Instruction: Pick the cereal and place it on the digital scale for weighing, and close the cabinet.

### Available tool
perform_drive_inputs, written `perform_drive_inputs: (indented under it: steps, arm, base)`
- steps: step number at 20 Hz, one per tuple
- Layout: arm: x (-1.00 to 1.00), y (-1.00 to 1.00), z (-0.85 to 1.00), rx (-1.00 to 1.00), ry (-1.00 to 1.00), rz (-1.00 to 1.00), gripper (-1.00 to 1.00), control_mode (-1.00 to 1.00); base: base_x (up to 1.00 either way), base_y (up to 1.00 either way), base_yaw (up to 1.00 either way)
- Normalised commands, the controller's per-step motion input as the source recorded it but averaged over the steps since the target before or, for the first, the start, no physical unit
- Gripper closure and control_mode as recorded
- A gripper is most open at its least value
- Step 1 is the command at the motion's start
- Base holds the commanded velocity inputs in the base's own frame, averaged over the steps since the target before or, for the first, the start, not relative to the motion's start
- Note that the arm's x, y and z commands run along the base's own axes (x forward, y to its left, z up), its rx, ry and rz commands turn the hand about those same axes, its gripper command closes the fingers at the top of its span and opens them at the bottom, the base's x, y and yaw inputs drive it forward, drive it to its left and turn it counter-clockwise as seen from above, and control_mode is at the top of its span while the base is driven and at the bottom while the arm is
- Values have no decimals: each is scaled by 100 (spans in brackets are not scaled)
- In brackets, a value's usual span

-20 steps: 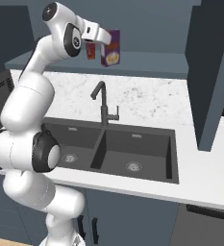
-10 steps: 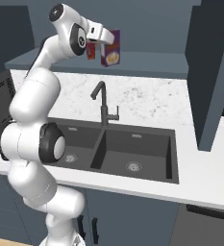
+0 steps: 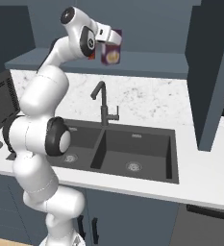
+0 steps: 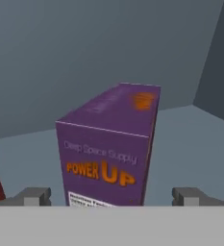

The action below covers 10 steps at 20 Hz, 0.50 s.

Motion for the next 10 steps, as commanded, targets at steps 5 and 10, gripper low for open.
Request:
perform_drive_inputs:
  steps: [5,10]
  arm:
    - [22,-13,-1,0,0,0,100,-100]
    - [4,-19,-5,0,0,0,100,-100]
  base:
    - [0,0,0]
    - [0,0,0]
